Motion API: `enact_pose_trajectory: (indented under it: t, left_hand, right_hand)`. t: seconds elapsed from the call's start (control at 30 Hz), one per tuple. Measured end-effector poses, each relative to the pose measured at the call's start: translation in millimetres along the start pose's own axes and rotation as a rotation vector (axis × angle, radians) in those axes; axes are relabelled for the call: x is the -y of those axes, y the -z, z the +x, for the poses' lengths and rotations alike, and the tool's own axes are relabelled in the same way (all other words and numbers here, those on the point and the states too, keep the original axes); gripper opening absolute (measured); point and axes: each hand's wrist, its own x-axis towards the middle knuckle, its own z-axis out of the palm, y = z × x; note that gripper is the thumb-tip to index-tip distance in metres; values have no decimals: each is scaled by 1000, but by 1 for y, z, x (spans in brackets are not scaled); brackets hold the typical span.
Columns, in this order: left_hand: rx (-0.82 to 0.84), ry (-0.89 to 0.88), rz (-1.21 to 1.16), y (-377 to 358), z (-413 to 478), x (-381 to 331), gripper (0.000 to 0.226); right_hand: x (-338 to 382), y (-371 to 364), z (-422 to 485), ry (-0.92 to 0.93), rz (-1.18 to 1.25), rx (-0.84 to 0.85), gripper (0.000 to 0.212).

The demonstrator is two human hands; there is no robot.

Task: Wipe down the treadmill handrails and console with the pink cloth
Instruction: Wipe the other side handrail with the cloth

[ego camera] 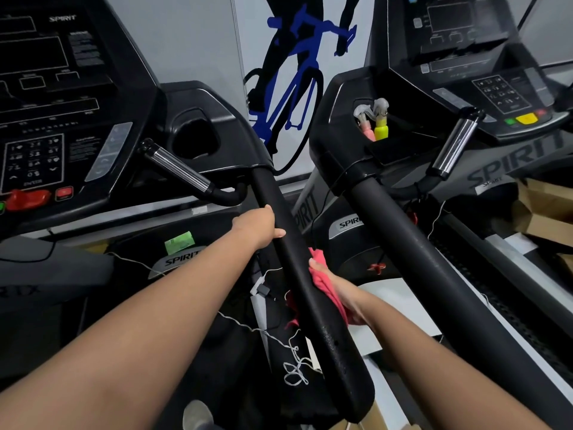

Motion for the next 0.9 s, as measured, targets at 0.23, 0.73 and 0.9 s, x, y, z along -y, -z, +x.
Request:
enact_pose_trajectory:
  t: [0.23, 0.73, 0.9]
  left_hand:
    - [-21, 6, 44, 4, 1, -2, 71]
    - [-43, -13, 73, -2, -6, -3, 73]
    - [-28, 11, 54, -3, -6, -5, 73]
  right_hand:
    - [32, -35, -1, 66, -703, -412, 103]
    - [-6, -33, -32, 315, -928, -382, 114]
    - [14, -32, -16, 176, -595, -371, 100]
